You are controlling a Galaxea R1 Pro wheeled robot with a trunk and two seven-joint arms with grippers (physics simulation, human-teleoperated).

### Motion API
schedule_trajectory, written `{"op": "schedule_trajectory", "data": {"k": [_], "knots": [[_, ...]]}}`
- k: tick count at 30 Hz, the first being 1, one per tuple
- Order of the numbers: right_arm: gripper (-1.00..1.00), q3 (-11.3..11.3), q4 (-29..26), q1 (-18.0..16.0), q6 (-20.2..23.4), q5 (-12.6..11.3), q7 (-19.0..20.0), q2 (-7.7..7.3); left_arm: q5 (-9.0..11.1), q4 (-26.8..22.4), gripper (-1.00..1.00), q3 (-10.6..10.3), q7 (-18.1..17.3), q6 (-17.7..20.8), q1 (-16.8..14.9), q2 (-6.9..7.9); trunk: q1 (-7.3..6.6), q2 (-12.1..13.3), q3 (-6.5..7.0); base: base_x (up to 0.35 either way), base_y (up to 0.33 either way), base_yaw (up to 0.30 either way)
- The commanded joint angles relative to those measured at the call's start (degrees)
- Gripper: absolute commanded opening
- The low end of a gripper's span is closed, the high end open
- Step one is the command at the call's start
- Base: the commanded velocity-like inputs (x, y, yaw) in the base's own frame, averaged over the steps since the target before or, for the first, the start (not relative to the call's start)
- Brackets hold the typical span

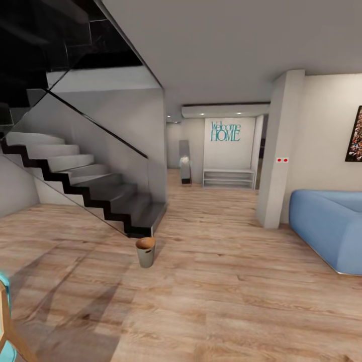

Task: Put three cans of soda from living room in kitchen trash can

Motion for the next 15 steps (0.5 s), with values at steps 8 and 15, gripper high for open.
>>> {"op": "schedule_trajectory", "data": {"k": [8,15], "knots": [[1.0,0.0,0.0,0.0,0.0,0.0,0.0,-0.01,0.0,0.0,1.0,0.0,0.0,0.0,0.0,0.0,0.0,0.0,0.0,0.338,0.0,0.0],[1.0,0.0,0.0,0.0,0.0,0.0,0.0,0.01,0.1,0.0,1.0,0.0,0.0,-0.1,0.0,0.05,0.0,0.0,0.0,0.337,0.0,0.0]]}}
